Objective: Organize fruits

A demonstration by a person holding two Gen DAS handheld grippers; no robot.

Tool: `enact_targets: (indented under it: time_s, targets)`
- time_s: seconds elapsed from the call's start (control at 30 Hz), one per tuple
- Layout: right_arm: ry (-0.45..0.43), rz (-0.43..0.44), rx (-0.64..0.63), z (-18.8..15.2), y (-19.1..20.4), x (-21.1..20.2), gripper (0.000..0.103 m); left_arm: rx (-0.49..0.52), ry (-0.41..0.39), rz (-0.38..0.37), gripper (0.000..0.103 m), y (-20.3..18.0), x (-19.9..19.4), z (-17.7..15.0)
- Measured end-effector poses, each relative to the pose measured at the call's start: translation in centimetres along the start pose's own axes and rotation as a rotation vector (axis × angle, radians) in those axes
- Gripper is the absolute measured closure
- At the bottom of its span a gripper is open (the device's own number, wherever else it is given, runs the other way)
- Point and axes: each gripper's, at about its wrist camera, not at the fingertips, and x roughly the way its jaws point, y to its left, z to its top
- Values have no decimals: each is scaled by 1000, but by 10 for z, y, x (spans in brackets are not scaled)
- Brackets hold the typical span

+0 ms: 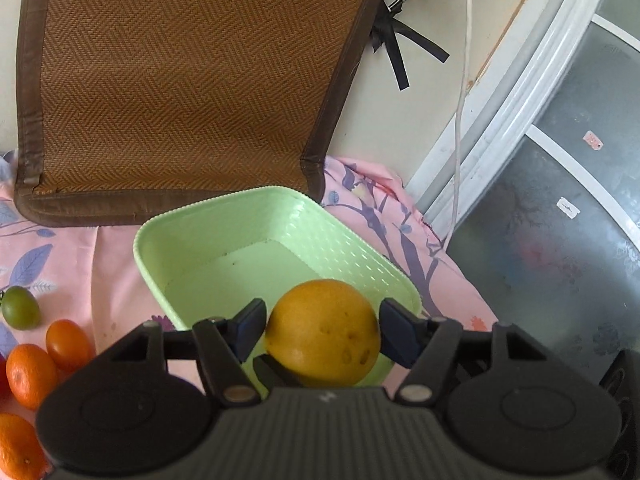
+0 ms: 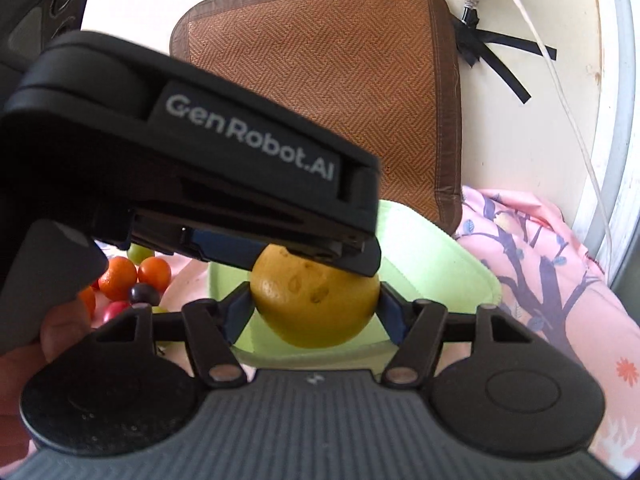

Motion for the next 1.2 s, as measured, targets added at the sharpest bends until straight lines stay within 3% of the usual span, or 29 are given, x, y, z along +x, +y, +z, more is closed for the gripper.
enact_targets:
  time_s: [0.23,0.37,0.43,0.57,0.8,1.0,1.2]
  targets:
    - [-92,-12,-5,-10,7,-31,34,38,-83,127,29,-16,-44,-8]
    - [-111,16,49,-24,22,-69,34,118,-160,297,25,-25,-93,-31]
    - [-111,29,89,-34,33,-85,30,140,-180,385,25,-25,-114,-47]
    - [-102,62,222,-54,54,-110,10,123,-184,507,25,-13,-149,-80]
    - [-89,15,290,-74,83,-131,0,66,-151,596,25,16,-181,-125]
    - [-81,-5,277,-73,94,-138,0,27,-150,610,26,34,-193,-144]
    - [4,-15,261,-75,103,-129,0,32,-163,633,25,40,-196,-151]
